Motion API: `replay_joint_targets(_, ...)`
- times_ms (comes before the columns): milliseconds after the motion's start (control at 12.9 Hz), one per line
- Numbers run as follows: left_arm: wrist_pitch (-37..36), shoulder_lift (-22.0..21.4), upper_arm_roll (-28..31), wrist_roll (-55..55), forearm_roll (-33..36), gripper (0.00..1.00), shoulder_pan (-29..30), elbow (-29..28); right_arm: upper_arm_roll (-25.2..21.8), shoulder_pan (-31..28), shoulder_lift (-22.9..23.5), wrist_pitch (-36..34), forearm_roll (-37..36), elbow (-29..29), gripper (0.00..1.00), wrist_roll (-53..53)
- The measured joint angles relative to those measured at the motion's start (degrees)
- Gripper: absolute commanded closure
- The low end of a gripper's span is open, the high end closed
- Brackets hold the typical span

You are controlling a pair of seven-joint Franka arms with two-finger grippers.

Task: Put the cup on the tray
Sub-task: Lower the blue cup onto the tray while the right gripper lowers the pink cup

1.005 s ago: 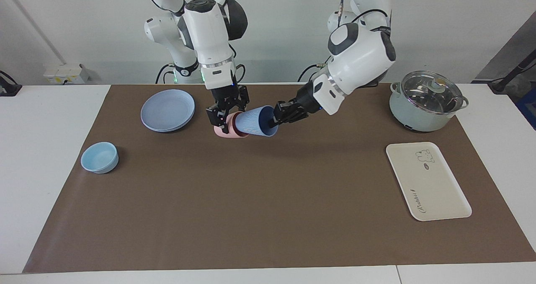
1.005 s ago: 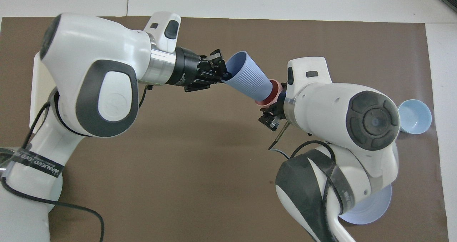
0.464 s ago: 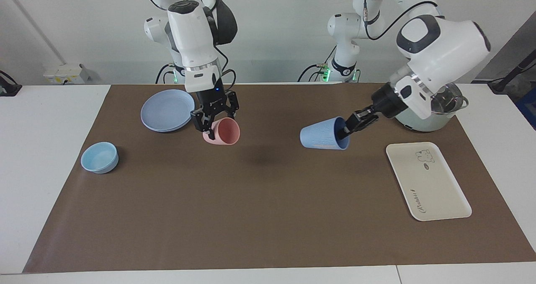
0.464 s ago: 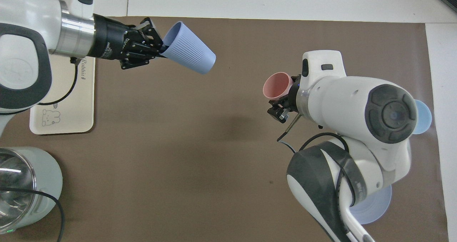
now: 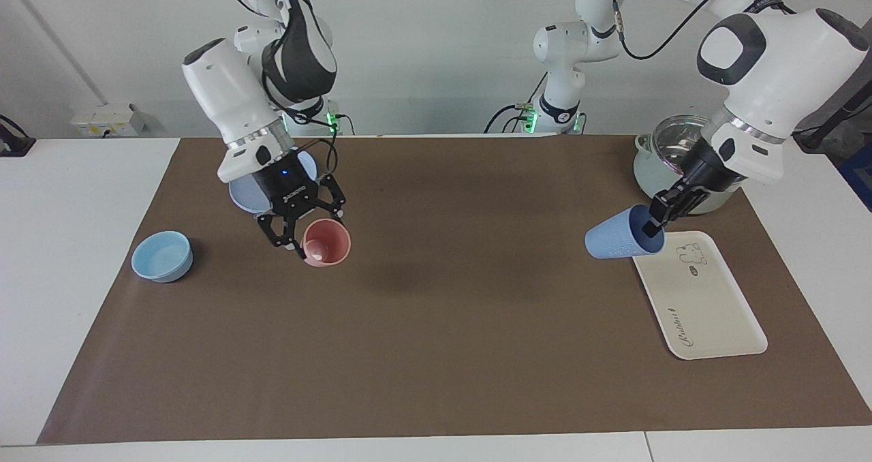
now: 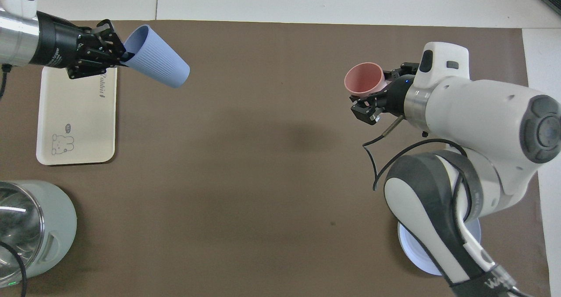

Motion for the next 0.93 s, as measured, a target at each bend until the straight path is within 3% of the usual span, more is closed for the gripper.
replay_joint_targets(232,2.5,-1.5,0.2,15.9,2.6,1.0,7.6,-5.2,-0.2,-6.0,2.1,0.0,23.2,-2.9,1.0,-26.5)
replay_joint_targets(387,9.5,-3.6,0.3,25.8,2.8,1.0,12.2,-12.2,-0.2,-8.3,5.4,0.0,36.4,-4.0,1.0,-40.9)
replay_joint_targets(619,20.2,-4.6,0.3,37.8,2.8,1.0,17.7,-20.5,-0.1,-10.4,10.3,-1.0,49.6,-4.0,1.0,-53.2)
replay_joint_targets(928,34.2,-3.8,-0.1,41.1,2.8,1.0,19.7,-27.4,-0.1,-15.8,16.2,-11.0,58.4,-4.0,1.0,-67.9)
